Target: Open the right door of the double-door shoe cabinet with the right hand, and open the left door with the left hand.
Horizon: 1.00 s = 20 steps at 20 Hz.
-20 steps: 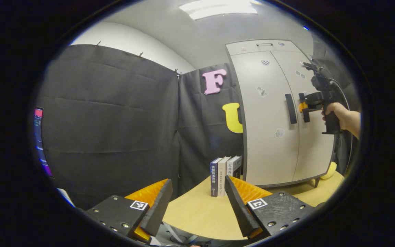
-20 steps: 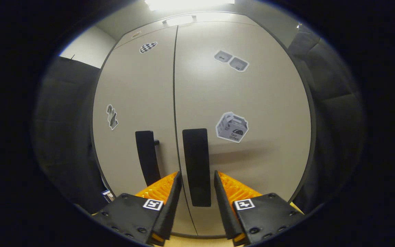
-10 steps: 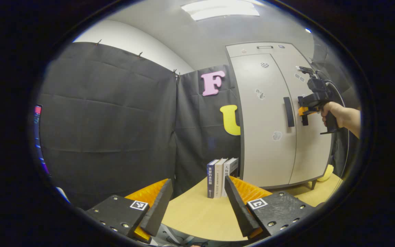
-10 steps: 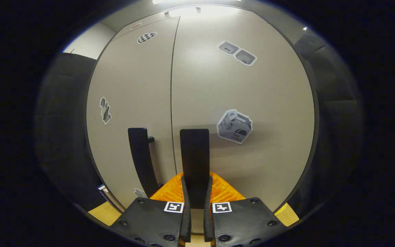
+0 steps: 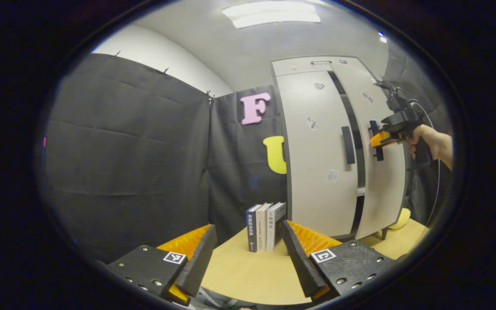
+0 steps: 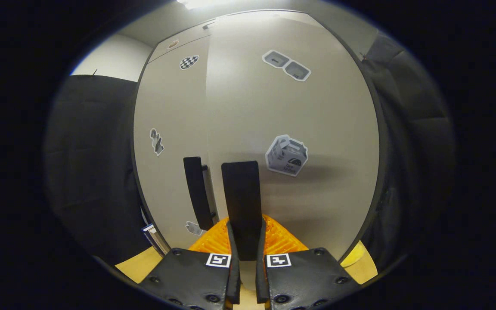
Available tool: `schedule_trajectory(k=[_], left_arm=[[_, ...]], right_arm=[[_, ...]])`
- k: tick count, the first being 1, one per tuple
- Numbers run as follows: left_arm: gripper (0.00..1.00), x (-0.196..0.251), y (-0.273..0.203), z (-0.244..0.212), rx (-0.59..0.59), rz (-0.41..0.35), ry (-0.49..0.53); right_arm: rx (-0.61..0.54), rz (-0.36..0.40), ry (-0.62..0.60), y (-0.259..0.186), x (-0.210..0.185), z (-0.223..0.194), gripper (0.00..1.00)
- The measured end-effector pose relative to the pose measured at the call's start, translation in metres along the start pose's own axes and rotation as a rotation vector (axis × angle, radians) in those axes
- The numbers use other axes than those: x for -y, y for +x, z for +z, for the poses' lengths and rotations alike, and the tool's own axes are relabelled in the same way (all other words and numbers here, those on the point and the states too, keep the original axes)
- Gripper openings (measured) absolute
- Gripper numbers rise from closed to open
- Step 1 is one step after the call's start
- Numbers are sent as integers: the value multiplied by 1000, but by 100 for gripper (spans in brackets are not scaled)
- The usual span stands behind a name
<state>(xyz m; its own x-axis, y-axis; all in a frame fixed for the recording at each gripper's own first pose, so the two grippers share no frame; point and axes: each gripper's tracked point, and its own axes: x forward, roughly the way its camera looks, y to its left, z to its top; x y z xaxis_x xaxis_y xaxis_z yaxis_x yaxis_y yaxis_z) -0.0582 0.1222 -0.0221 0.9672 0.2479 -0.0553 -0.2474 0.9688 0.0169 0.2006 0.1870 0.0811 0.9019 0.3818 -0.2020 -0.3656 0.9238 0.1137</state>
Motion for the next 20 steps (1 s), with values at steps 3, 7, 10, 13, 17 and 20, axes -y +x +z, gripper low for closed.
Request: schedule_trajectory(k=[3,7,10,13,17,20], left_arm=[[89,21,1,9,16,-45,8],[89,50,2,15,27,-97,10],[89,70,1,18,30,-132,5],[89,91,1,22,40,-170,1],[89,121,3,25,39,-222,1],[89,142,4,25,35,-265,-3]], right_arm=[[-5,21,-3,-24,6,-2,16],[-18,48,-4,-39,10,-4,16],[-24,63,-5,-56,18,-7,16],[-33,70,12,-77,31,-9,16],[-31,69,14,-98,50,-10,16],[-31,65,35,-112,64,-10,16]])
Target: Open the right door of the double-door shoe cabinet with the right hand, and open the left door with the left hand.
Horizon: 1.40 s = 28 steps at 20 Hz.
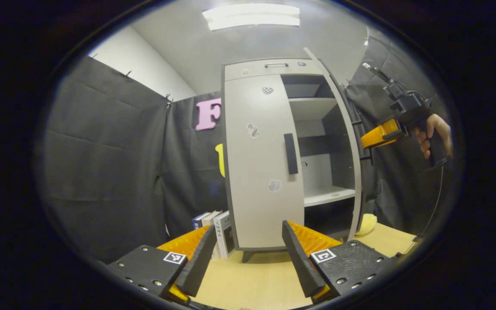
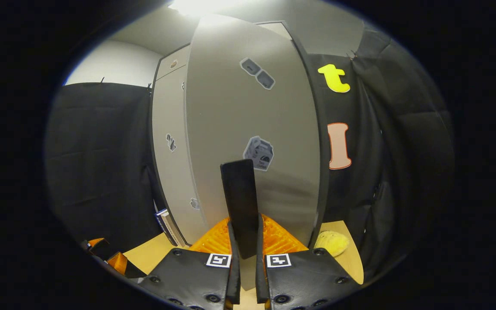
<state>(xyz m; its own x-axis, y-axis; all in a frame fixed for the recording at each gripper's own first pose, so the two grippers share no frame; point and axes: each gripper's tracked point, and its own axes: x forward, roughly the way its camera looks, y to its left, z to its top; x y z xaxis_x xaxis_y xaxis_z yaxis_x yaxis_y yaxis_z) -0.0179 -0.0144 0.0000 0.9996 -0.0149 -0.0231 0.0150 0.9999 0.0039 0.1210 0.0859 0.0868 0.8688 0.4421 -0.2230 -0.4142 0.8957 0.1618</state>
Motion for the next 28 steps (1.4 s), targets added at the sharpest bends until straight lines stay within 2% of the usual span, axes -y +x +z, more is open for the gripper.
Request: schedule_trajectory(k=[7,11,15,23,24,25,28], left_arm=[[89,34,13,1,-7,-58,-15],[89,51,18,4,-11,-82,-23],[89,61,21,7,-12,-85,-19],[89,74,24,13,-28,-81,-35],[89,78,29,15,-30,-82,-40],[89,80,32,17,-36,-85,-43],[89,88,49,25,-42,-98,-63]], right_arm=[[7,-31,-9,-34,42,0,15],[16,-4,33,-48,59,-3,14],[22,2,24,-56,68,-5,13],[34,-77,-2,-65,103,0,10],[40,-107,-14,-67,110,1,3],[46,-128,-25,-66,117,0,9],[62,-100,-20,-72,114,0,6]])
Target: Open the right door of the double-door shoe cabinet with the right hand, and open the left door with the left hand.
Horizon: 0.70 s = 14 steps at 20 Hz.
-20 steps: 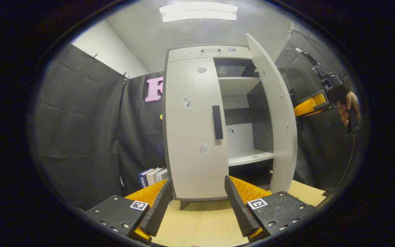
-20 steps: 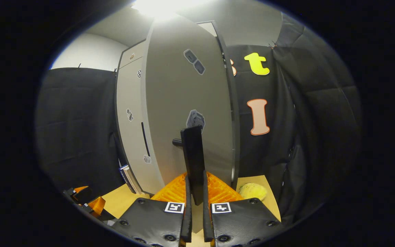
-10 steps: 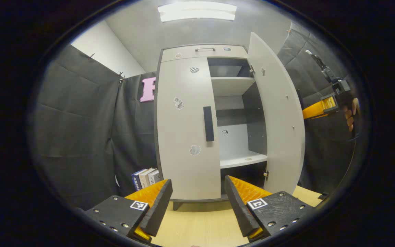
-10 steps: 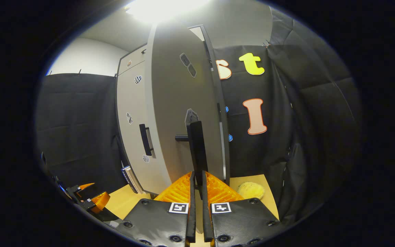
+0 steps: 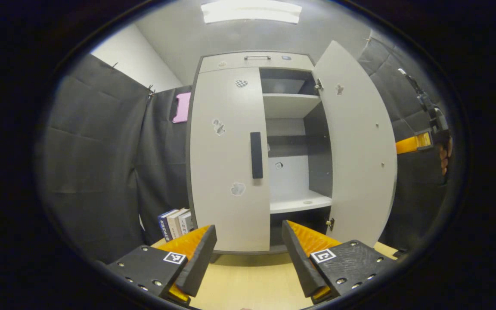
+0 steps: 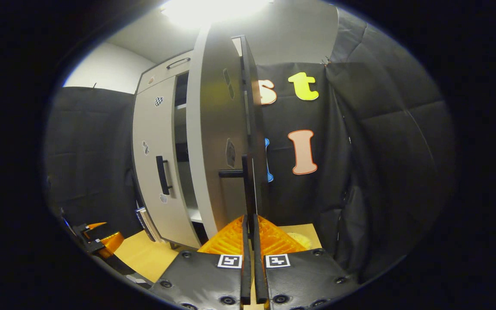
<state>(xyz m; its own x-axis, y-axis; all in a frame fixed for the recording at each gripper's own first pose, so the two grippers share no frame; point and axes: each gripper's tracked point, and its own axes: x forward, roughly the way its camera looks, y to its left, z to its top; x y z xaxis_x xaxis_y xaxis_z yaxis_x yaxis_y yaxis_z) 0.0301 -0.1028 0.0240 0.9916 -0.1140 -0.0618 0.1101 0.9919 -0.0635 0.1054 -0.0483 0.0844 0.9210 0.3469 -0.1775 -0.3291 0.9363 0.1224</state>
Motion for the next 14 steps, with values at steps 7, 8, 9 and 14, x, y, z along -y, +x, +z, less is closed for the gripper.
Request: schedule_trajectory(k=[7,8,9,14], left_arm=[[89,-4,60,37,19,-4,-32],[89,-5,71,44,24,-4,-37],[89,-5,82,48,26,-2,-40],[89,1,124,72,44,-18,-22]], right_arm=[[26,-3,-47,-45,8,-6,18],[42,-15,-61,-52,12,-6,31],[60,-31,-72,-60,18,-4,53],[114,-164,-57,-94,55,-8,99]])
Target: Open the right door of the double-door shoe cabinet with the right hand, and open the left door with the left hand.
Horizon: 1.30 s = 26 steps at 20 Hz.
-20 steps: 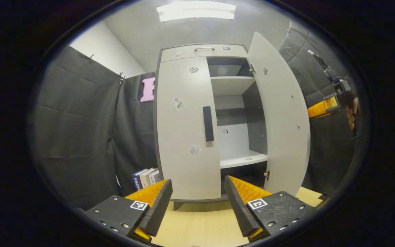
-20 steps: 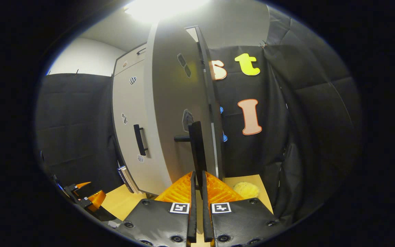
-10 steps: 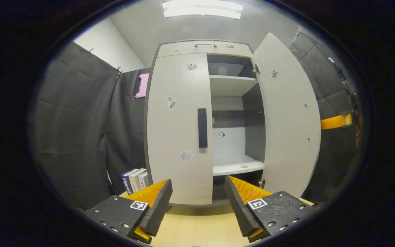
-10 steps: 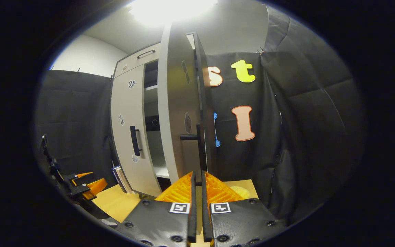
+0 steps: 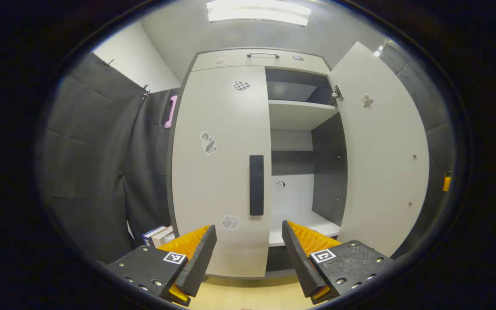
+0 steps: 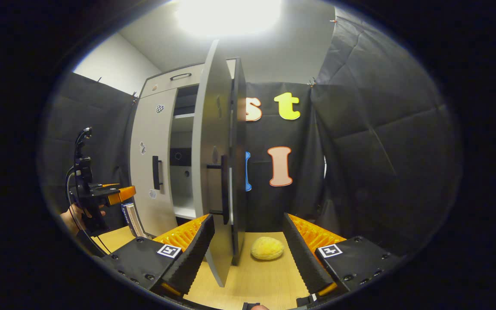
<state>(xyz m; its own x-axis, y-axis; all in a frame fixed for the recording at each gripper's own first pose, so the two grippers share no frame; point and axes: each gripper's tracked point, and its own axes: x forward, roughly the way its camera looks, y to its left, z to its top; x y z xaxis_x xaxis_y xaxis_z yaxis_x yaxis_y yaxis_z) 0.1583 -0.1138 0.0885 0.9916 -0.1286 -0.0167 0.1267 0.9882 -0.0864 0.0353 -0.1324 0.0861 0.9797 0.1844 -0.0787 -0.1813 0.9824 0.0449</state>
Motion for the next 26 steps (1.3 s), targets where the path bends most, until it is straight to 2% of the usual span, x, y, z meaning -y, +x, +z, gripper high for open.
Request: schedule_trajectory(k=[7,11,17,19,21,23,25,26], left_arm=[[90,14,71,28,18,-44,29],[90,13,106,27,-6,-45,15],[88,11,150,17,-46,-31,41],[74,6,157,16,-42,-23,30],[73,3,162,15,-41,-15,23],[45,8,166,12,-47,-33,-17],[45,13,172,8,-64,-49,-20],[37,15,182,8,-55,-45,-23]], right_arm=[[-50,-159,58,-35,56,-29,97],[-77,-207,59,-46,71,-41,98],[-106,-239,49,-53,80,-50,98],[-116,-242,45,-54,80,-53,98],[-122,-243,40,-54,80,-54,98],[-129,-247,28,-54,82,-55,98],[-132,-248,20,-54,82,-56,98],[-130,-244,20,-53,80,-55,98]])
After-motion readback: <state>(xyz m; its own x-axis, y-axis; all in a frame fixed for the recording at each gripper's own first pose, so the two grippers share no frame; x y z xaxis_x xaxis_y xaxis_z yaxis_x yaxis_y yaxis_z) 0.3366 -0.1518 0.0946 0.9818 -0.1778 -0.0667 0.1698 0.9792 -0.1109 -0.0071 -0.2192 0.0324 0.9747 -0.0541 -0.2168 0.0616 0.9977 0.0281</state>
